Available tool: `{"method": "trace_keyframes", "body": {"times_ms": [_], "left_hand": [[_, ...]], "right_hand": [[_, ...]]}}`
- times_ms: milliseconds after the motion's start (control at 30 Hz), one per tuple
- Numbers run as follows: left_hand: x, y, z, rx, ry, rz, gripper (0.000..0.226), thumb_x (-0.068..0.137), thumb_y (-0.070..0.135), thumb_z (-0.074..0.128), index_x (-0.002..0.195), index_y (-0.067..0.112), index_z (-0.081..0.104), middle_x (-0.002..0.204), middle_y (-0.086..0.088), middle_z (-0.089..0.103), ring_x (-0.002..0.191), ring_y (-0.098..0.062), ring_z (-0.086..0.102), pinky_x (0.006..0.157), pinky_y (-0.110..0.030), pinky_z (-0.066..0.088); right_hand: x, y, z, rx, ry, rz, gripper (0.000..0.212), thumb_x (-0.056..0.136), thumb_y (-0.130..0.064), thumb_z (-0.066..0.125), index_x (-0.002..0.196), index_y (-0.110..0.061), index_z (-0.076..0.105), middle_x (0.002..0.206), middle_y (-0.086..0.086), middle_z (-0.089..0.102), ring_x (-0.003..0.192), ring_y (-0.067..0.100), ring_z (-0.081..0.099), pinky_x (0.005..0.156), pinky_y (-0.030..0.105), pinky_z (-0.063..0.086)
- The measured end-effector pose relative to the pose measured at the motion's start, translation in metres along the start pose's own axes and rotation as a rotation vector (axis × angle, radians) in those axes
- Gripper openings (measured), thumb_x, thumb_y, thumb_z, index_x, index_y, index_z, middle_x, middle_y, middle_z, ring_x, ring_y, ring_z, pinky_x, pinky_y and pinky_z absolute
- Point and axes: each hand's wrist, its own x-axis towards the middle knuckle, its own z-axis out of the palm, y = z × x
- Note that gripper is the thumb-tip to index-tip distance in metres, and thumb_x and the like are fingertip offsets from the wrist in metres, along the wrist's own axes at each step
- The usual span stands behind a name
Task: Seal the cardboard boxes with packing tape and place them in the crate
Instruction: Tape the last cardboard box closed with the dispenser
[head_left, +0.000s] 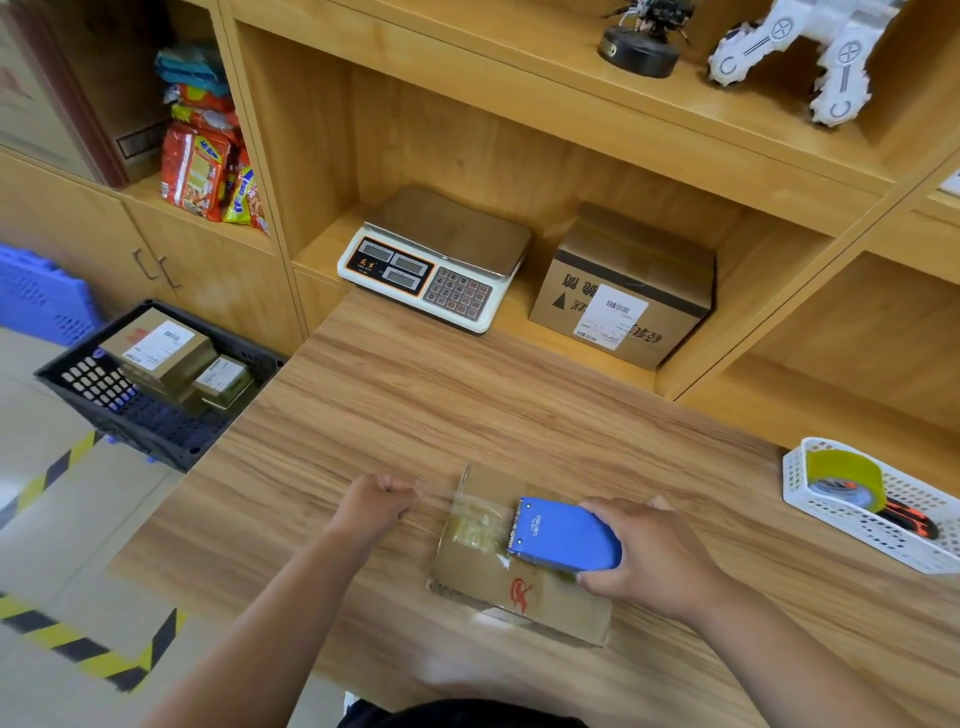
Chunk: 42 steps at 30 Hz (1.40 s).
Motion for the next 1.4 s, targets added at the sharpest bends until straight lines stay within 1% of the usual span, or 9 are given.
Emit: {"method": "trace_keyframes", "body": {"times_ms": [167, 433, 567, 667, 833, 1067, 1200, 1300, 1400], "left_hand": [[0.005, -0.006, 0.001, 0.037, 0.039, -0.054, 0.044, 0.086, 0.002, 0.062, 0.051, 0.015, 0.038, 0.044, 0.005, 0.034, 0.041, -0.009, 0.028, 0.046, -0.023, 0.024], [0.008, -0.018, 0.012, 0.057, 0.083, -0.083, 0.042, 0.084, 0.005, 0.067, 0.048, 0.018, 0.049, 0.035, 0.012, 0.04, 0.047, -0.01, 0.036, 0.051, -0.023, 0.029], [0.009, -0.023, 0.021, 0.06, 0.106, -0.131, 0.049, 0.084, 0.007, 0.065, 0.045, 0.023, 0.042, 0.034, 0.013, 0.038, 0.045, -0.006, 0.035, 0.048, -0.021, 0.029], [0.01, -0.027, 0.027, 0.08, 0.137, -0.158, 0.043, 0.084, 0.011, 0.066, 0.048, 0.022, 0.044, 0.044, 0.012, 0.043, 0.048, -0.007, 0.038, 0.048, -0.022, 0.03], [0.01, -0.035, 0.041, 0.171, 0.103, -0.136, 0.03, 0.088, 0.02, 0.063, 0.059, 0.019, 0.054, 0.058, 0.007, 0.052, 0.067, -0.013, 0.05, 0.065, -0.028, 0.042], [0.002, -0.05, 0.046, 0.313, 0.182, -0.153, 0.01, 0.087, 0.02, 0.057, 0.077, 0.021, 0.059, 0.076, 0.009, 0.063, 0.077, -0.014, 0.059, 0.063, -0.025, 0.042], [-0.007, -0.046, 0.044, 0.199, 0.273, -0.006, 0.02, 0.093, 0.018, 0.049, 0.076, 0.026, 0.056, 0.078, 0.004, 0.063, 0.079, -0.021, 0.06, 0.068, -0.031, 0.045], [-0.018, -0.033, 0.051, -0.176, 0.17, 0.039, 0.025, 0.099, 0.023, 0.043, 0.108, 0.016, 0.066, 0.111, -0.002, 0.067, 0.109, -0.018, 0.059, 0.099, -0.036, 0.044], [-0.029, -0.029, 0.06, -0.144, -0.071, 0.029, 0.045, 0.1, 0.043, 0.031, 0.138, 0.024, 0.049, 0.134, 0.012, 0.049, 0.128, -0.003, 0.038, 0.107, -0.02, 0.025]], "right_hand": [[0.0, -0.003, 0.0, -0.027, -0.015, 0.004, 0.066, 0.062, -0.065, 0.055, 0.124, -0.043, 0.044, 0.109, -0.021, 0.056, 0.096, 0.0, 0.05, 0.079, 0.023, 0.02], [0.002, -0.009, 0.0, -0.067, -0.03, 0.029, 0.068, 0.065, -0.066, 0.056, 0.127, -0.043, 0.042, 0.11, -0.02, 0.055, 0.092, 0.002, 0.049, 0.078, 0.023, 0.018], [0.002, -0.01, 0.0, -0.071, -0.039, 0.035, 0.068, 0.065, -0.066, 0.055, 0.128, -0.044, 0.04, 0.109, -0.02, 0.054, 0.092, 0.001, 0.048, 0.081, 0.023, 0.019], [0.003, -0.01, 0.001, -0.082, -0.037, 0.033, 0.069, 0.065, -0.066, 0.055, 0.129, -0.042, 0.04, 0.112, -0.02, 0.054, 0.097, 0.002, 0.05, 0.082, 0.024, 0.02], [0.004, -0.012, 0.002, -0.09, -0.032, 0.031, 0.07, 0.065, -0.066, 0.055, 0.129, -0.042, 0.04, 0.111, -0.02, 0.054, 0.098, 0.002, 0.051, 0.083, 0.025, 0.021], [0.004, -0.015, 0.005, -0.075, -0.015, 0.026, 0.069, 0.066, -0.064, 0.057, 0.129, -0.041, 0.041, 0.109, -0.019, 0.055, 0.102, 0.002, 0.05, 0.085, 0.023, 0.021], [0.005, -0.016, 0.005, -0.075, -0.005, 0.019, 0.069, 0.067, -0.063, 0.057, 0.13, -0.041, 0.041, 0.106, -0.018, 0.055, 0.102, 0.002, 0.05, 0.082, 0.023, 0.019], [0.005, -0.016, 0.005, -0.062, -0.003, 0.017, 0.066, 0.067, -0.062, 0.059, 0.127, -0.04, 0.043, 0.105, -0.018, 0.055, 0.101, 0.003, 0.051, 0.083, 0.024, 0.02], [0.005, -0.015, 0.006, -0.056, -0.001, 0.02, 0.065, 0.067, -0.062, 0.058, 0.127, -0.04, 0.043, 0.105, -0.017, 0.055, 0.101, 0.003, 0.051, 0.086, 0.024, 0.022]]}}
